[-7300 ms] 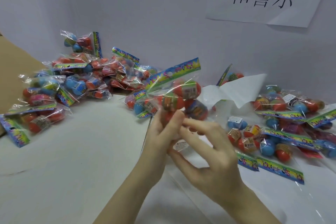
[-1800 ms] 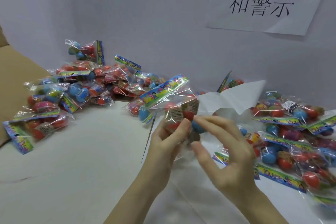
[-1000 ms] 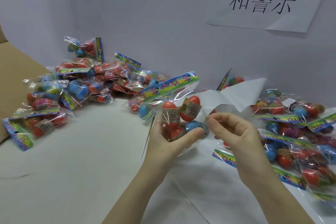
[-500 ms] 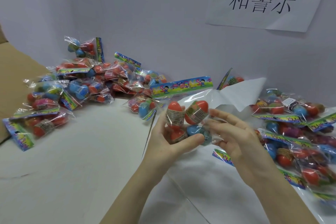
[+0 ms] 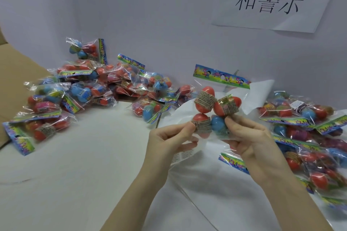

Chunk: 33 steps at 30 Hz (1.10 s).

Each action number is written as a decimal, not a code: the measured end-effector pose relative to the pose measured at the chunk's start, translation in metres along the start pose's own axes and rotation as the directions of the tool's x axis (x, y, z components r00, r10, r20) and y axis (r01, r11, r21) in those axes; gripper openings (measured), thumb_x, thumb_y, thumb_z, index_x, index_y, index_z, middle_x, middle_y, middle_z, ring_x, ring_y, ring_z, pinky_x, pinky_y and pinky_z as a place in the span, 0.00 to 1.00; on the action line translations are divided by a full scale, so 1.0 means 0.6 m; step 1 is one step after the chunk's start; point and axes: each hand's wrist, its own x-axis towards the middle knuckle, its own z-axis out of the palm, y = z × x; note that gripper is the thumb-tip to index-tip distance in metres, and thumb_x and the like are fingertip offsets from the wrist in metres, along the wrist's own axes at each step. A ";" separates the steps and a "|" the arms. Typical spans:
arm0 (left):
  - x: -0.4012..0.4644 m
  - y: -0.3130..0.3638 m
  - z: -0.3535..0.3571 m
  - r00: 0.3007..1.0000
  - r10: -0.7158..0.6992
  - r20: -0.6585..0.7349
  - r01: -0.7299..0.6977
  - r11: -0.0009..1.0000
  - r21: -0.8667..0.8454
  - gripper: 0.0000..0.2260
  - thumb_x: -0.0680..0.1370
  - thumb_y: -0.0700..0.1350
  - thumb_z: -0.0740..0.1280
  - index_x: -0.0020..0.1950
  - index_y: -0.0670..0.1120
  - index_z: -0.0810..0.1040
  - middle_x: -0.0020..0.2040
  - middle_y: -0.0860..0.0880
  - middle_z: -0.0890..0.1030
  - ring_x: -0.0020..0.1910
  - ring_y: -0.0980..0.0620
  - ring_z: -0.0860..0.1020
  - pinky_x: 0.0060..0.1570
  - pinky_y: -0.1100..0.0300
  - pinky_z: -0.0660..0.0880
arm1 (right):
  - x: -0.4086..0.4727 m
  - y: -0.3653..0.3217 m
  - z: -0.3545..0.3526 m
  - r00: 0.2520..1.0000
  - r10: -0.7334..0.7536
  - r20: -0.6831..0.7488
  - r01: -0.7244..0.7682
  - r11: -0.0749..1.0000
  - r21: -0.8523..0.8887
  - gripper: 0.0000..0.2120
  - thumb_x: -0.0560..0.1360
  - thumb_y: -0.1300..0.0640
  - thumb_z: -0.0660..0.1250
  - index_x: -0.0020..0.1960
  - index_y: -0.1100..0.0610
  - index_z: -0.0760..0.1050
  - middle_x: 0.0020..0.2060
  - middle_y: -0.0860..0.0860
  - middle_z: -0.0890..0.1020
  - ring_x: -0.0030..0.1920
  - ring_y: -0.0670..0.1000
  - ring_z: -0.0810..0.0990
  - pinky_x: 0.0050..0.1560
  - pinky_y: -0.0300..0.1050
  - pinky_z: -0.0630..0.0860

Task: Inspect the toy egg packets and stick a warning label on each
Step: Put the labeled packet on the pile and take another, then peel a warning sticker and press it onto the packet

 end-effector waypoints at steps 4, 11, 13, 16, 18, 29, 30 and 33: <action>-0.001 0.000 0.005 0.999 0.017 -0.036 -0.017 1.000 0.010 0.07 0.69 0.43 0.68 0.37 0.44 0.86 0.37 0.48 0.84 0.32 0.57 0.79 0.35 0.65 0.77 | -0.001 0.003 0.005 0.999 -0.034 -0.025 0.035 0.999 0.017 0.11 0.61 0.60 0.66 0.41 0.55 0.84 0.37 0.51 0.85 0.37 0.46 0.83 0.38 0.34 0.78; -0.011 -0.019 0.014 0.827 0.498 -0.262 -0.320 0.799 0.509 0.12 0.69 0.38 0.74 0.36 0.57 0.81 0.31 0.56 0.82 0.29 0.59 0.79 0.31 0.69 0.74 | -0.001 0.014 0.014 0.982 -0.095 -0.162 0.094 0.995 -0.008 0.08 0.61 0.59 0.68 0.39 0.55 0.83 0.34 0.48 0.85 0.33 0.42 0.81 0.30 0.29 0.73; -0.013 -0.021 0.014 0.787 0.580 -0.209 -0.361 0.708 0.607 0.13 0.69 0.38 0.74 0.37 0.58 0.79 0.32 0.58 0.81 0.31 0.58 0.78 0.31 0.71 0.72 | 0.000 0.016 0.014 0.980 -0.100 -0.173 0.100 0.995 -0.007 0.08 0.61 0.59 0.68 0.39 0.56 0.83 0.35 0.49 0.85 0.33 0.43 0.81 0.31 0.29 0.73; -0.010 -0.017 0.014 0.854 0.437 -0.283 -0.282 0.845 0.455 0.09 0.70 0.40 0.73 0.35 0.54 0.80 0.31 0.56 0.81 0.29 0.58 0.78 0.31 0.68 0.74 | 0.000 0.014 0.014 0.981 -0.092 -0.169 0.096 0.995 0.016 0.09 0.61 0.59 0.68 0.39 0.56 0.84 0.34 0.49 0.85 0.33 0.43 0.82 0.31 0.29 0.73; -0.007 -0.013 0.013 0.924 0.240 -0.299 -0.170 0.955 0.242 0.05 0.71 0.40 0.72 0.35 0.48 0.81 0.31 0.54 0.82 0.28 0.57 0.79 0.31 0.67 0.75 | 0.000 0.013 0.014 0.985 -0.085 -0.153 0.091 0.995 0.031 0.10 0.61 0.59 0.68 0.40 0.56 0.84 0.34 0.50 0.85 0.33 0.43 0.82 0.31 0.30 0.73; -0.020 -0.014 0.020 0.826 0.505 -0.250 -0.370 0.821 0.435 0.08 0.70 0.51 0.68 0.46 0.52 0.74 0.43 0.52 0.79 0.40 0.62 0.76 0.37 0.71 0.71 | -0.006 0.026 0.018 0.761 -0.598 -0.253 0.479 0.780 -0.404 0.09 0.63 0.56 0.74 0.41 0.45 0.83 0.35 0.43 0.83 0.36 0.39 0.78 0.38 0.31 0.73; -0.025 -0.013 0.024 0.863 0.482 -0.153 -0.400 0.836 0.376 0.10 0.69 0.53 0.66 0.48 0.52 0.75 0.44 0.54 0.80 0.42 0.62 0.77 0.39 0.70 0.72 | -0.006 0.032 0.018 0.656 -0.736 -0.167 0.532 0.608 -0.589 0.11 0.65 0.57 0.74 0.47 0.48 0.81 0.39 0.45 0.83 0.39 0.40 0.77 0.43 0.33 0.73; -0.030 -0.013 0.034 0.953 0.288 0.095 -0.300 0.941 0.157 0.18 0.67 0.55 0.67 0.55 0.53 0.76 0.50 0.59 0.81 0.50 0.59 0.79 0.46 0.64 0.76 | -0.011 0.052 0.029 0.511 -0.843 0.167 0.589 0.202 -0.783 0.18 0.68 0.55 0.71 0.56 0.58 0.75 0.48 0.50 0.79 0.49 0.45 0.75 0.54 0.34 0.71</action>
